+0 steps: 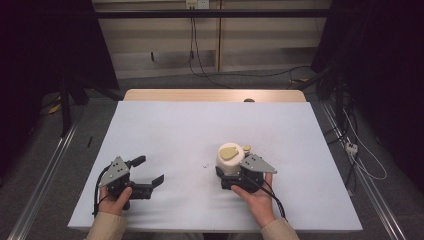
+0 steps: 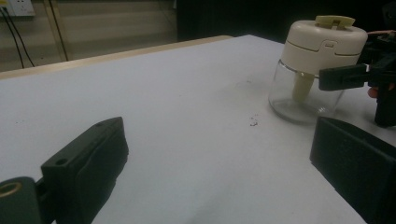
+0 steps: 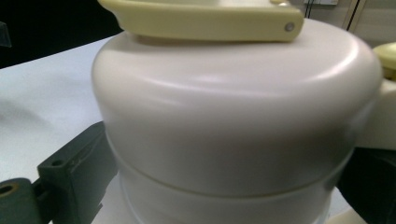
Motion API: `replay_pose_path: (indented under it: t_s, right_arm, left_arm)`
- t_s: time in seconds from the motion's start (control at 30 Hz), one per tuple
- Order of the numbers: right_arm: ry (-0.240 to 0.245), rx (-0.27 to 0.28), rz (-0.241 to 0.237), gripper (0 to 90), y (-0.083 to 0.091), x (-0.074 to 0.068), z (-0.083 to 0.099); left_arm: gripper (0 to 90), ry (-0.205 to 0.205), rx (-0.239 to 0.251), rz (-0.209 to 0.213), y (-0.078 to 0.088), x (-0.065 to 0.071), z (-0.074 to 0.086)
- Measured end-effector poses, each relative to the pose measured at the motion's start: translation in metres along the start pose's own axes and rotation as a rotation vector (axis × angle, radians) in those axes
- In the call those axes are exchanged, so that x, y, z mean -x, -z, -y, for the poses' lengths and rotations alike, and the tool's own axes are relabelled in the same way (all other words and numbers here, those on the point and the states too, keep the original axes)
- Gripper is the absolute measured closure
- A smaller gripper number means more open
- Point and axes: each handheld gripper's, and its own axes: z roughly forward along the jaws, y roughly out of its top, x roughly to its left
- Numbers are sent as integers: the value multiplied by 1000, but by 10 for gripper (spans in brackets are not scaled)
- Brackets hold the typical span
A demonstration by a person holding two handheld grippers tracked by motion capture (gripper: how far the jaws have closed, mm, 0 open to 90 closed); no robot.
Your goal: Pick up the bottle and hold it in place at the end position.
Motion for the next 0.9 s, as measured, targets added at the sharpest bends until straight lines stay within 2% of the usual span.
replay_pose_path:
  t_s: [0.27,0.47,0.9]
  right_arm:
    - [6,-1,19,21,-6,-2,0]
    - [-12,6,28,35,-8,-2,0]
    - [-6,-4,20,53,-10,-1,-1]
  left_arm:
    - [37,-7,-9,6,-1,0,0]
    - [37,-3,-4,1,-1,0,0]
    - [37,-8,-10,2,-2,0,0]
